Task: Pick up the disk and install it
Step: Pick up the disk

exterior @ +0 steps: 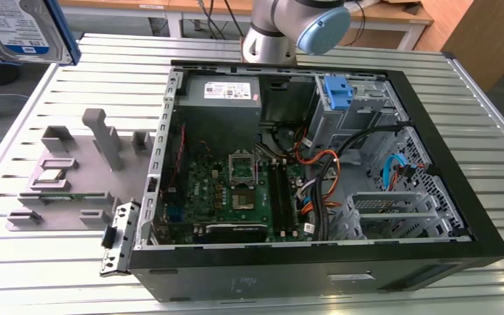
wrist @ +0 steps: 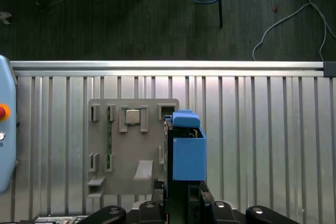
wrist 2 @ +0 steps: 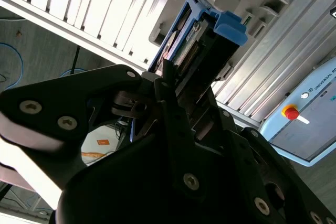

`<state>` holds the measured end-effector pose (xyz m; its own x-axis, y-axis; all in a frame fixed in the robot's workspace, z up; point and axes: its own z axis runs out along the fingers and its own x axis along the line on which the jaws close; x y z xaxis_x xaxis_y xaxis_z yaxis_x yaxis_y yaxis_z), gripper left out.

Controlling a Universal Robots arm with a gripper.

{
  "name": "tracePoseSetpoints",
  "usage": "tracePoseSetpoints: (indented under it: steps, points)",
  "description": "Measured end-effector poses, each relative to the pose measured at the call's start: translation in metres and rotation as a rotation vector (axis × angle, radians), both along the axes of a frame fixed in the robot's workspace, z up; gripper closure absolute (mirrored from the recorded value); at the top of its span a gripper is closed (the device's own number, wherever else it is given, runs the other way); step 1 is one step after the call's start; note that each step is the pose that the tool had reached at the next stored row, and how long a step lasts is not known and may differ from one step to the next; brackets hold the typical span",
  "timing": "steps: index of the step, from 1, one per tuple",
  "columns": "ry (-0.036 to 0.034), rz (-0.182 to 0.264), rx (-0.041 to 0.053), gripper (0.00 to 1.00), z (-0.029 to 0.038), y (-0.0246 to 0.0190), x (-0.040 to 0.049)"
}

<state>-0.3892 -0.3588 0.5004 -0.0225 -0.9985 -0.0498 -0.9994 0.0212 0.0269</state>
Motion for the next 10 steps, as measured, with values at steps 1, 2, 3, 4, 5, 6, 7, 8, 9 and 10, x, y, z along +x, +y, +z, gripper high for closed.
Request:
tracePoseSetpoints:
  steps: [1, 2, 3, 4, 5, 6, 7, 8, 9, 10]
  points:
    - [0.0001, 0.0, 0.0, 0.65, 0.0, 0.0, 0.0005]
    - [0.0, 0.0, 0.0, 0.65, 0.0, 0.0, 0.0011]
    - [0.0, 0.0, 0.0, 0.65, 0.0, 0.0, 0.0017]
    - [0.0001, 0.0, 0.0, 0.65, 0.0, 0.0, 0.0025]
    - [0.0001, 0.0, 0.0, 0.65, 0.0, 0.0, 0.0031]
    - [0.0, 0.0, 0.0, 0.65, 0.0, 0.0, 0.0036]
    - [0.0001, 0.0, 0.0, 0.65, 0.0, 0.0, 0.0037]
    - [0.0, 0.0, 0.0, 0.65, 0.0, 0.0, 0.0037]
    - [0.0, 0.0, 0.0, 0.65, 0.0, 0.0, 0.0037]
    - [0.0001, 0.0, 0.0, 0.65, 0.0, 0.0, 0.0038]
